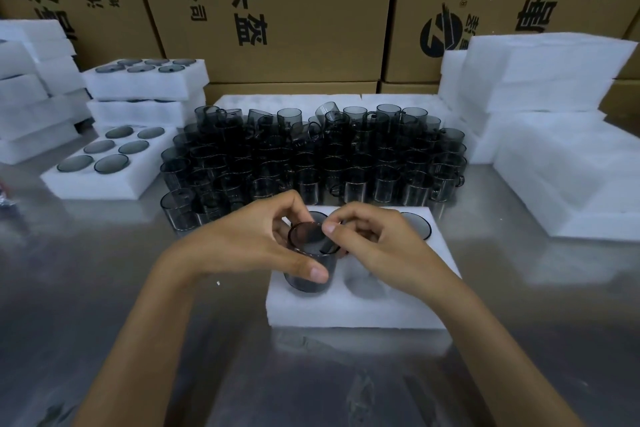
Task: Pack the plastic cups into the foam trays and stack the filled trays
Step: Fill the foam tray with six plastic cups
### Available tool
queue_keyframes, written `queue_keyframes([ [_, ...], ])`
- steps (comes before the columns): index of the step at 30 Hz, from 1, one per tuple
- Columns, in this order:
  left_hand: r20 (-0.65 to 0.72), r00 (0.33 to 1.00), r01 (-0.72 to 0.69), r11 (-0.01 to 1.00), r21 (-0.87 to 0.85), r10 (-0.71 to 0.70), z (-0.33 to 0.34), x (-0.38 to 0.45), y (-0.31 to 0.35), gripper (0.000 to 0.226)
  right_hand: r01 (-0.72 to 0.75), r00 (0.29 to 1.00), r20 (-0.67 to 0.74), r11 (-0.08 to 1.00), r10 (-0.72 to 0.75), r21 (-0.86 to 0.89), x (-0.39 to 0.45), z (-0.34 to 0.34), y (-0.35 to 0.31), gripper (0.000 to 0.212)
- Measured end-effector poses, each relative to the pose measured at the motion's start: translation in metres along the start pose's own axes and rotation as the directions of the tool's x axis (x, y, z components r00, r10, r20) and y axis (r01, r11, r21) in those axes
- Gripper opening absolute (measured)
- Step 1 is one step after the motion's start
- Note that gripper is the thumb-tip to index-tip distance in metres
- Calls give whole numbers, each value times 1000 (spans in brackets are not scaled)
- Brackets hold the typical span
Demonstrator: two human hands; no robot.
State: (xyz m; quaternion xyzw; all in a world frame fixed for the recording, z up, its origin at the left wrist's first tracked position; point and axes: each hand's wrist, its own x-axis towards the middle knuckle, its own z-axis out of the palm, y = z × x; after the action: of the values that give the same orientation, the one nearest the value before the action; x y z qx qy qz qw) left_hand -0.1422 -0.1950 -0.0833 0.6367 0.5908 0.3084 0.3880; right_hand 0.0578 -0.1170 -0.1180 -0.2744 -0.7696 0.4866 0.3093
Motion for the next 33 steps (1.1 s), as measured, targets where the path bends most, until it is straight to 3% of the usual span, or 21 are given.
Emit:
queue_keyframes([
  [11,76,996,33,999,35,-35,-10,-6,-4,56,70,997,-3,990,-71,-123,0,6,1,41],
  [16,58,998,16,1000,18,-17,-5,-4,-3,54,80,997,21,987,-78,-136,-1,3,2,17],
  [19,66,997,46,998,50,-50,-4,-3,-5,52,75,997,31,983,-71,-169,-1,3,4,14],
  [26,82,988,120,987,109,-130,-4,1,-11,62,102,995,26,884,-101,-457,-2,-2,8,26],
  [30,73,984,151,978,144,-163,-5,1,-14,74,73,997,33,865,-65,-496,-2,-4,9,40],
  [33,45,991,119,984,129,-126,-5,0,-17,67,64,998,28,889,-57,-453,-3,-4,8,49],
])
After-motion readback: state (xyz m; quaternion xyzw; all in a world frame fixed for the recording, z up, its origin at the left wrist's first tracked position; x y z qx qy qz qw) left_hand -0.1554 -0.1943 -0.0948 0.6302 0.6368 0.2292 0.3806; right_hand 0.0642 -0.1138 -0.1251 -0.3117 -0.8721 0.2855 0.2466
